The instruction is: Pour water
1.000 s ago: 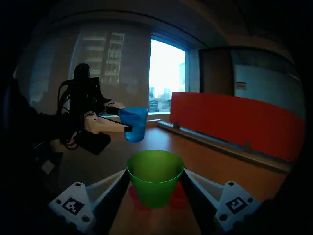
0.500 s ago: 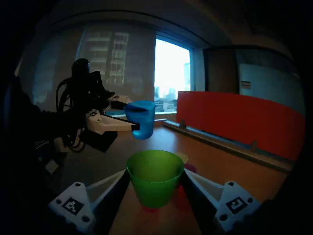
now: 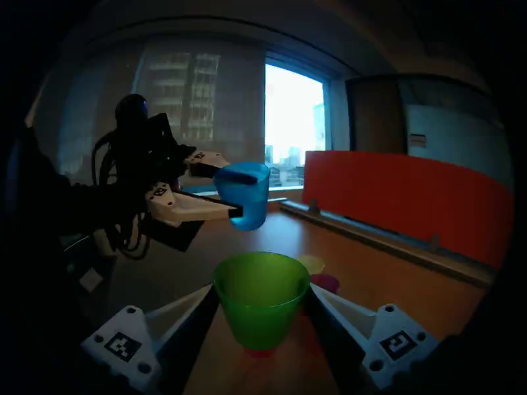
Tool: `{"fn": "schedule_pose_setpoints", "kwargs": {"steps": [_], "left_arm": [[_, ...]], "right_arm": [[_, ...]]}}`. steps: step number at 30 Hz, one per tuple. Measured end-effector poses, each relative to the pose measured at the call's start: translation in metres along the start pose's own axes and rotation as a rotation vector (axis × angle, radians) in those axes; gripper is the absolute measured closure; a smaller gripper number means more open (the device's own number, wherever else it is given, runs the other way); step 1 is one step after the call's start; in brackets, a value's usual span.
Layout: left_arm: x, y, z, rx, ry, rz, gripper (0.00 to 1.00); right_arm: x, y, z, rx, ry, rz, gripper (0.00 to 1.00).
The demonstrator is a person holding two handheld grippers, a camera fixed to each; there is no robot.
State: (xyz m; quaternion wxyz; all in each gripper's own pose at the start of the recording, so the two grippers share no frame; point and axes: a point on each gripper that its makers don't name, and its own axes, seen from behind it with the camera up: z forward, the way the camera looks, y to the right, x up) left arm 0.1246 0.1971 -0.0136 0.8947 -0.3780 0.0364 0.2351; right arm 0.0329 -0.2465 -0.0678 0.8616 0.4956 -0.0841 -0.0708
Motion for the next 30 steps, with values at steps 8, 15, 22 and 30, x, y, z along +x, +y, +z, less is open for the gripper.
{"fn": "schedule_pose_setpoints", "kwargs": {"steps": [8,15,22,30], "left_arm": [[0.003,0.001,-0.002,0.004,0.002,0.046,0.19],[0.003,0.003,-0.005,0.006,-0.001,0.09,0.19],[0.003,0.002,-0.007,0.013,0.0,0.128,0.19],[0.007,0.002,-0.01,0.023,0.009,0.159,0.19]], "right_arm": [[-0.002,-0.006,0.004,0.011,-0.002,-0.012,0.1],[-0.006,-0.012,0.007,0.029,-0.003,-0.008,0.1],[-0.01,-0.019,0.011,0.048,-0.008,-0.007,0.1],[-0.011,-0.022,0.014,0.057,-0.009,-0.01,0.1]]}}
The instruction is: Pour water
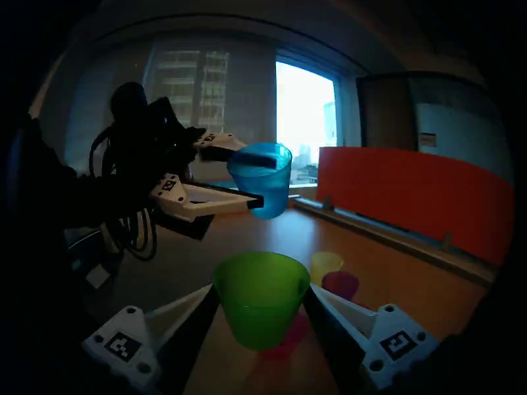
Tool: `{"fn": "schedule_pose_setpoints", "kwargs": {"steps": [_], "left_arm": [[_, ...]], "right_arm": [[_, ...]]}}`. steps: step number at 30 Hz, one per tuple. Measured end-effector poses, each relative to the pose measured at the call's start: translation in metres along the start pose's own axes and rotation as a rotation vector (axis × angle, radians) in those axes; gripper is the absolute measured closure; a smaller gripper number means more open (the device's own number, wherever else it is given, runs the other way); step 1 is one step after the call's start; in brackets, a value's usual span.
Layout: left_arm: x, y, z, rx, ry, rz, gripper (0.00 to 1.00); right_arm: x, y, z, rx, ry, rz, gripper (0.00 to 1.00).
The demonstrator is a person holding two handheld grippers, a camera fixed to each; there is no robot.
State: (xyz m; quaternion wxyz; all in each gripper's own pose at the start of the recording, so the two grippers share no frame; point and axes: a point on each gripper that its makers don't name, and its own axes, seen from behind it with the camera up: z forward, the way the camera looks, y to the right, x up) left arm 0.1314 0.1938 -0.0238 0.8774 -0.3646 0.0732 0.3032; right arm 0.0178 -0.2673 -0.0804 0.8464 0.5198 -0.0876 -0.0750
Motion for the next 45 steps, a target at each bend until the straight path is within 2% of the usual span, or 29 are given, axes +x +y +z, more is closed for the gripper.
{"fn": "schedule_pose_setpoints", "kwargs": {"steps": [32,45], "left_arm": [[0.025,0.003,-0.01,0.015,0.037,0.155,0.19],[0.03,0.006,-0.008,0.011,0.049,0.215,0.19]], "right_arm": [[-0.003,-0.015,0.006,0.044,-0.006,-0.021,0.1],[-0.003,-0.02,0.012,0.059,-0.002,-0.024,0.11]]}}
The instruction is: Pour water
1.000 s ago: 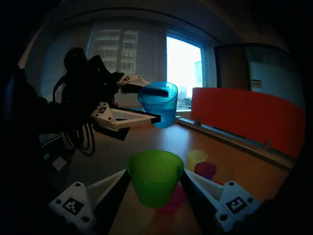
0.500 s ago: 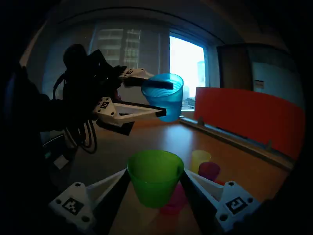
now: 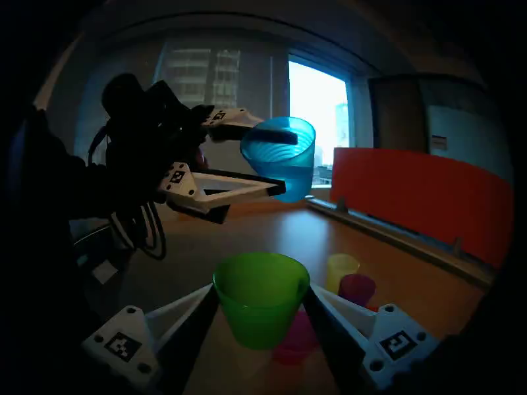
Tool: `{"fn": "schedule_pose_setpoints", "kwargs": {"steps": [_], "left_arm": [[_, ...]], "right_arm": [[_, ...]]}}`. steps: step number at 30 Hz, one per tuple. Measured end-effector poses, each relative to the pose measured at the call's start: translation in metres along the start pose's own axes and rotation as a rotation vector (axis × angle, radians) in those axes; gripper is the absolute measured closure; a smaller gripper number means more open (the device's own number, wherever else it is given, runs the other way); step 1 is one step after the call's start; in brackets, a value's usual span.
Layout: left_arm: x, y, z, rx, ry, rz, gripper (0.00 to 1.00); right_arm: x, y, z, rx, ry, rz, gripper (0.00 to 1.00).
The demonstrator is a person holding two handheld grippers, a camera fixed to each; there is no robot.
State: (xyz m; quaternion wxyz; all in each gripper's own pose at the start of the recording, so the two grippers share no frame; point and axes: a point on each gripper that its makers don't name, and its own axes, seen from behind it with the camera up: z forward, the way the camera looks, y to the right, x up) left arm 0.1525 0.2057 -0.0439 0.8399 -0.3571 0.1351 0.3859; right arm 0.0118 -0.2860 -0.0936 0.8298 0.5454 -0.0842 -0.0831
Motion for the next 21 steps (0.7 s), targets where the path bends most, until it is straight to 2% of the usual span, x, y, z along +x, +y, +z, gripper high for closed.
{"fn": "schedule_pose_setpoints", "kwargs": {"steps": [14,21], "left_arm": [[-0.0014,0.0028,0.0024,-0.01,0.014,0.075,0.19],[-0.0029,0.0034,0.0028,-0.011,0.018,0.094,0.19]], "right_arm": [[0.0041,-0.0019,0.0062,0.009,0.004,-0.003,0.1],[0.0054,-0.0014,0.0078,0.01,0.006,-0.003,0.1]]}}
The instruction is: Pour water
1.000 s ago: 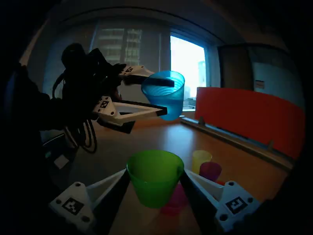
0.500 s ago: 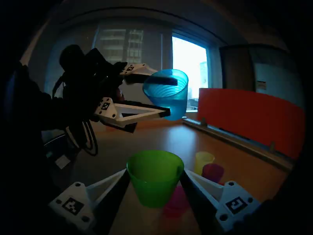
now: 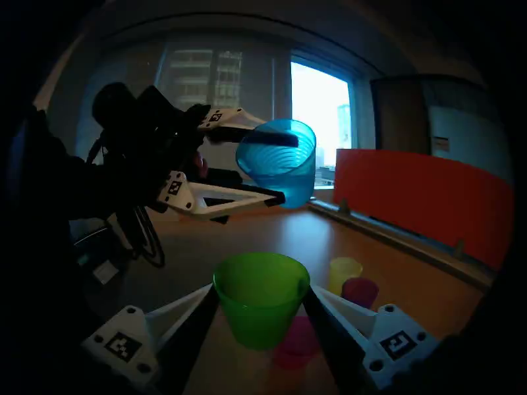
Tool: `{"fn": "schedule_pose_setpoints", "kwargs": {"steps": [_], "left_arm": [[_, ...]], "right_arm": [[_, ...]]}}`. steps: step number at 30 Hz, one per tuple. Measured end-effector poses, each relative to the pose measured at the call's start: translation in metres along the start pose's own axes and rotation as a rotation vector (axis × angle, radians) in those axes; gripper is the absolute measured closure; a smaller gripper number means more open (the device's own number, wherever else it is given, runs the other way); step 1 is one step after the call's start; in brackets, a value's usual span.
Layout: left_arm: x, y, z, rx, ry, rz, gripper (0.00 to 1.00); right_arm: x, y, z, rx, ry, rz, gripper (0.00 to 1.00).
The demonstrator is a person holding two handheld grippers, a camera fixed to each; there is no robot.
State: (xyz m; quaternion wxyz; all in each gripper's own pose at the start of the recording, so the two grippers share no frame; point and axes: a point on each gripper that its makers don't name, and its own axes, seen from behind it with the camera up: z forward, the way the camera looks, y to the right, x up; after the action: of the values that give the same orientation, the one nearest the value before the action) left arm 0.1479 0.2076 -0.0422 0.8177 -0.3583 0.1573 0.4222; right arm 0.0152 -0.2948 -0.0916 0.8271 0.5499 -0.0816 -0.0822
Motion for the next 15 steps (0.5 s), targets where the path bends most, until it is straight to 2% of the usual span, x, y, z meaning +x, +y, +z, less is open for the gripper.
{"fn": "schedule_pose_setpoints", "kwargs": {"steps": [15], "left_arm": [[0.002,0.0017,0.0001,-0.004,0.027,0.025,0.19]], "right_arm": [[0.004,0.0025,0.0037,0.004,0.005,0.0,0.1]]}}
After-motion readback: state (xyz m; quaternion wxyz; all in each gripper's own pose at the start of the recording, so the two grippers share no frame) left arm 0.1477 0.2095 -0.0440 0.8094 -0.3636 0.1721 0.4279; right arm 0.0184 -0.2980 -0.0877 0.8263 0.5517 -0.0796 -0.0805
